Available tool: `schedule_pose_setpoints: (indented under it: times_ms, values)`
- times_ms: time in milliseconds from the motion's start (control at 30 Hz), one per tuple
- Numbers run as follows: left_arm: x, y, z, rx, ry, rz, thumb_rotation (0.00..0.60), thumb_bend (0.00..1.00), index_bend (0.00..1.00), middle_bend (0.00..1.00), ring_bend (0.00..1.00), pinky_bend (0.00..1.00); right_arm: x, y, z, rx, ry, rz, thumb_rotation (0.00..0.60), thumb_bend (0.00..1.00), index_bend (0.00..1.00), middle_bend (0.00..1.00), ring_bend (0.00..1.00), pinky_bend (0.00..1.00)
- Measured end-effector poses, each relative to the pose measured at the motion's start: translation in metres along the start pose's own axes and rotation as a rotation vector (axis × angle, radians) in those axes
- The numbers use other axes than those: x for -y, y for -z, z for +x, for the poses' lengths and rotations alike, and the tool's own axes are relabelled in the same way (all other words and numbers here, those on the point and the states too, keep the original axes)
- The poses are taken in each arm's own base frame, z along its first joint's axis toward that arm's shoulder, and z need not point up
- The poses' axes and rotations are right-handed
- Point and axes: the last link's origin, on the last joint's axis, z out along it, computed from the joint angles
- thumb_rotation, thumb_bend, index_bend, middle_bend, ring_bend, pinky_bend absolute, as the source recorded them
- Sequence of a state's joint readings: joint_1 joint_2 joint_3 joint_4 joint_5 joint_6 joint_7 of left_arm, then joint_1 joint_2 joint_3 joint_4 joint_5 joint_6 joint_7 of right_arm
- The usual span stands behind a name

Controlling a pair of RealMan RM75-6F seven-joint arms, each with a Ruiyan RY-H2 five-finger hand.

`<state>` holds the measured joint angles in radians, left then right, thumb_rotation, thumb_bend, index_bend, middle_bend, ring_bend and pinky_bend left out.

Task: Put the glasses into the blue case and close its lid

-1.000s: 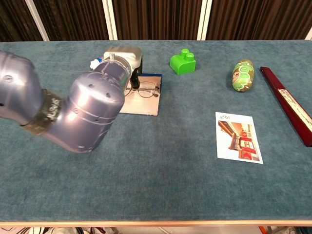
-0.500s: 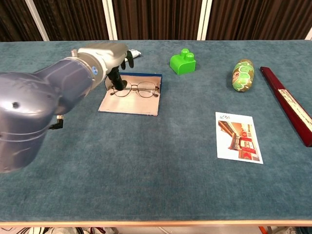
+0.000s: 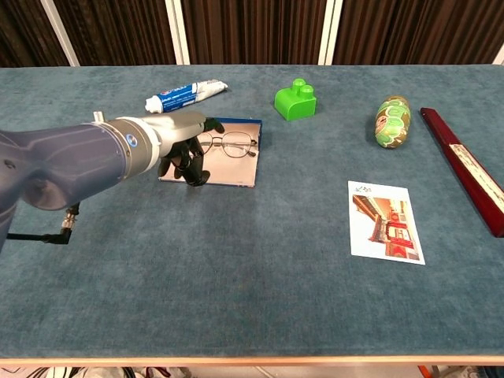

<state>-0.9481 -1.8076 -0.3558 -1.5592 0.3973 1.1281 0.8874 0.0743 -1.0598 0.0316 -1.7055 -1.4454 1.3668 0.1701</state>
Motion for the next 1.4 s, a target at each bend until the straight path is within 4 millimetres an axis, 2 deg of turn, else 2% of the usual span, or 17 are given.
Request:
schedule_pose_setpoints:
  times_ms: [400, 833, 1400]
  values:
    - [0.005, -0.011, -0.011, -0.012, 0.006, 0.012, 0.6, 0.47, 0.0, 0.61, 0.63, 0.7, 0.0, 0.0, 0.0, 0.007, -0.005, -0.007, 0.6, 0.13, 0.02, 0.0, 0.03, 0.18]
    - [0.003, -0.02, -0.009, -0.063, 0.007, 0.023, 0.6, 0.47, 0.0, 0.62, 0.63, 0.7, 0.0, 0.0, 0.0, 0.009, -0.007, -0.008, 0.6, 0.13, 0.02, 0.0, 0.03, 0.18]
    - [0.008, -0.028, -0.013, -0.041, 0.008, 0.064, 0.6, 0.47, 0.0, 0.63, 0.63, 0.7, -0.001, 0.0, 0.0, 0.009, -0.008, -0.01, 0.6, 0.13, 0.02, 0.0, 0.03, 0.18]
